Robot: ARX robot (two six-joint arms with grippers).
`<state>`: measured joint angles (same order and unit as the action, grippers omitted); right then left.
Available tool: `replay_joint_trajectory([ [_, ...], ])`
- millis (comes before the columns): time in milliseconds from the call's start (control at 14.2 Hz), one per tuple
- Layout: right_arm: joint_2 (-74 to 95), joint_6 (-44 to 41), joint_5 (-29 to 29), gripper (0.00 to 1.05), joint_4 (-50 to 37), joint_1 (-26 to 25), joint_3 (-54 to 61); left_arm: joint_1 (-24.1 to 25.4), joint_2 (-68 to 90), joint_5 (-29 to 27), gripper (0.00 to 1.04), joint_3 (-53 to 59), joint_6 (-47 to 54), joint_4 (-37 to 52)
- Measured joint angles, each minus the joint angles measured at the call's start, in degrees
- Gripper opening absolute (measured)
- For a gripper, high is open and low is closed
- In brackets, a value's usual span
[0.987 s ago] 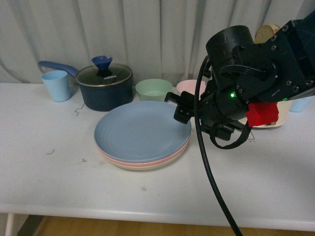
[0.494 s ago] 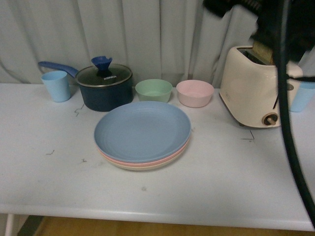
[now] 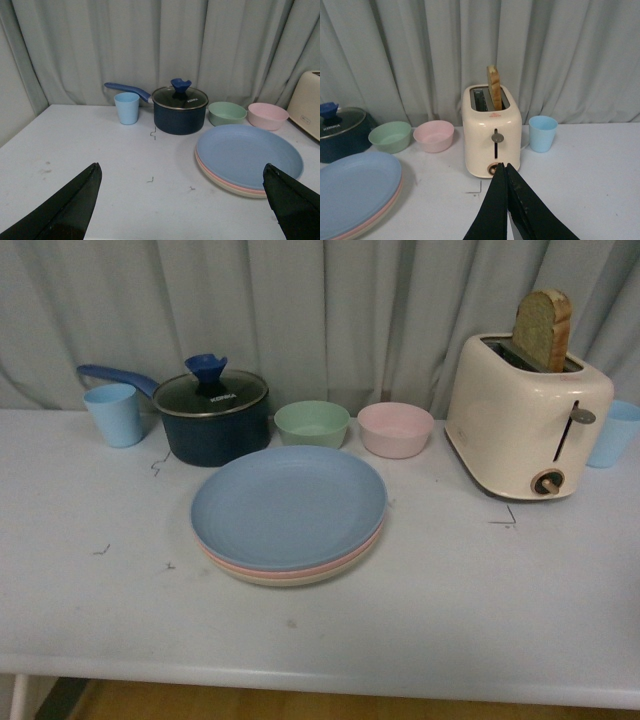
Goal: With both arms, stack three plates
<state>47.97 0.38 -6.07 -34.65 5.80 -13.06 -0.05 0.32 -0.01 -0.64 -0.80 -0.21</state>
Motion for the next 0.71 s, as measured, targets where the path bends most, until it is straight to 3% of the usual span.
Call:
replay_joint_trajectory([
  [212,-3.78,-0.02,1.81,0.02,0.74,-1.18,3.06,0.00,0.00,0.00,0.98,-0.02,0.00,0.00],
  [353,-7.48,0.00,5.22,0.02,2.01,-6.21,5.27,0.00,0.00,0.00,0.98,0.00,0.00,0.00],
  [705,-16.63,-0.02,6.05,0.02,7.32,-5.81,9.31,0.00,0.00,0.00,0.98,0.00,0.00,0.02],
])
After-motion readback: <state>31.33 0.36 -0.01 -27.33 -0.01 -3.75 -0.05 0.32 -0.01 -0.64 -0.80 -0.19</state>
